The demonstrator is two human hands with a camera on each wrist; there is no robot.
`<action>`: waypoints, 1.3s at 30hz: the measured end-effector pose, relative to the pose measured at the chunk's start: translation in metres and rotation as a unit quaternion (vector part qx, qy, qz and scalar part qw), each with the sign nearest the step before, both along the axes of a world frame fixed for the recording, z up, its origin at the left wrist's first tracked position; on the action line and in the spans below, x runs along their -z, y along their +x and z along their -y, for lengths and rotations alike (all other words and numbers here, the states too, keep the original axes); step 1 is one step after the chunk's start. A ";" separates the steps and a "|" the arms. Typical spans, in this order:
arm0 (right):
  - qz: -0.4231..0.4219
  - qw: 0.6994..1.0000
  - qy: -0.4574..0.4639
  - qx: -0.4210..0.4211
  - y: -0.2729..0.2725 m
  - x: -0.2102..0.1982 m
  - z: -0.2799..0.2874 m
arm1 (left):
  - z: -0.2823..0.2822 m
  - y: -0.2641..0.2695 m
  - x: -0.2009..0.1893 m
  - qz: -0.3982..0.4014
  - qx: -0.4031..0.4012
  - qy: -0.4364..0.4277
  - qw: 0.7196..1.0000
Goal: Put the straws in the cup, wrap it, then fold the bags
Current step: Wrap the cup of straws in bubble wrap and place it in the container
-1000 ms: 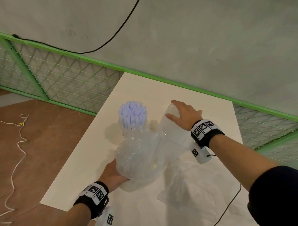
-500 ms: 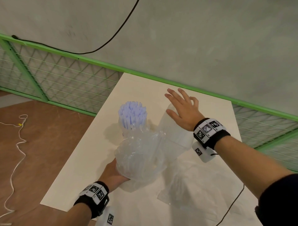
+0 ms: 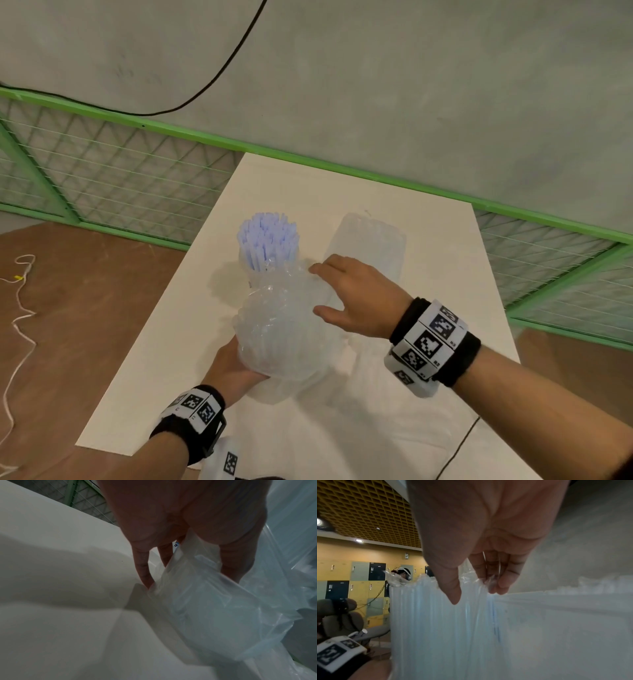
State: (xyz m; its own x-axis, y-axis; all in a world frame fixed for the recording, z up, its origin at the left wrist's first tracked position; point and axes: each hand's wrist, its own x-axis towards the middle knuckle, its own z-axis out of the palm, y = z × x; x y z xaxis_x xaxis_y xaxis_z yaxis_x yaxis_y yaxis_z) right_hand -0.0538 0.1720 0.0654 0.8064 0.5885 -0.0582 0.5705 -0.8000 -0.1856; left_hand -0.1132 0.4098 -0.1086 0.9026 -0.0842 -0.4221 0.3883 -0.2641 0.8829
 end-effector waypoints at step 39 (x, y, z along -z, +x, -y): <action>0.112 0.895 0.395 0.177 -0.035 0.053 -0.021 | 0.001 0.000 -0.012 -0.002 -0.005 -0.016 1.000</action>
State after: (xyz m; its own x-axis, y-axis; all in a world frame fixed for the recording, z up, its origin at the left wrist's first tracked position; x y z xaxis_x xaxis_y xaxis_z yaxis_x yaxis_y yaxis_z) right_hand -0.0887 0.1934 0.0123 0.8899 0.0815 0.4488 0.4012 -0.6078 -0.6853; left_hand -0.1132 0.4088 -0.0962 0.9016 -0.0886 -0.4234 0.3948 -0.2315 0.8891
